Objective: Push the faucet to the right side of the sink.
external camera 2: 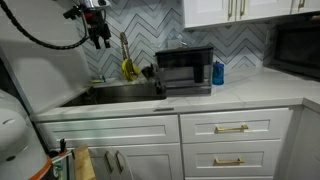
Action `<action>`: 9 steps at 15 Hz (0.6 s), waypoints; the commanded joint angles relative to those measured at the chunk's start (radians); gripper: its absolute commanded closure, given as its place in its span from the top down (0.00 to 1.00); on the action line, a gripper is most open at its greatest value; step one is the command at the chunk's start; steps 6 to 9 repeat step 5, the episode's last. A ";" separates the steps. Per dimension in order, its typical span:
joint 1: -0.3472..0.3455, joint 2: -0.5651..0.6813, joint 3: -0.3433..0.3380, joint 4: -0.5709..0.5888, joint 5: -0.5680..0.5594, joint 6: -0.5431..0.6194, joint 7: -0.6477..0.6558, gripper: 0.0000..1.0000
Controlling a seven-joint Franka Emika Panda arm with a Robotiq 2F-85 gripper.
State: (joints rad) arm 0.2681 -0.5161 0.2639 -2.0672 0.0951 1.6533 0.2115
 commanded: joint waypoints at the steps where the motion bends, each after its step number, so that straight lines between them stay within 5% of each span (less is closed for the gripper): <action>1: -0.022 -0.030 0.008 -0.010 0.007 -0.012 -0.008 1.00; 9: -0.025 -0.094 0.006 -0.052 0.008 -0.015 -0.011 1.00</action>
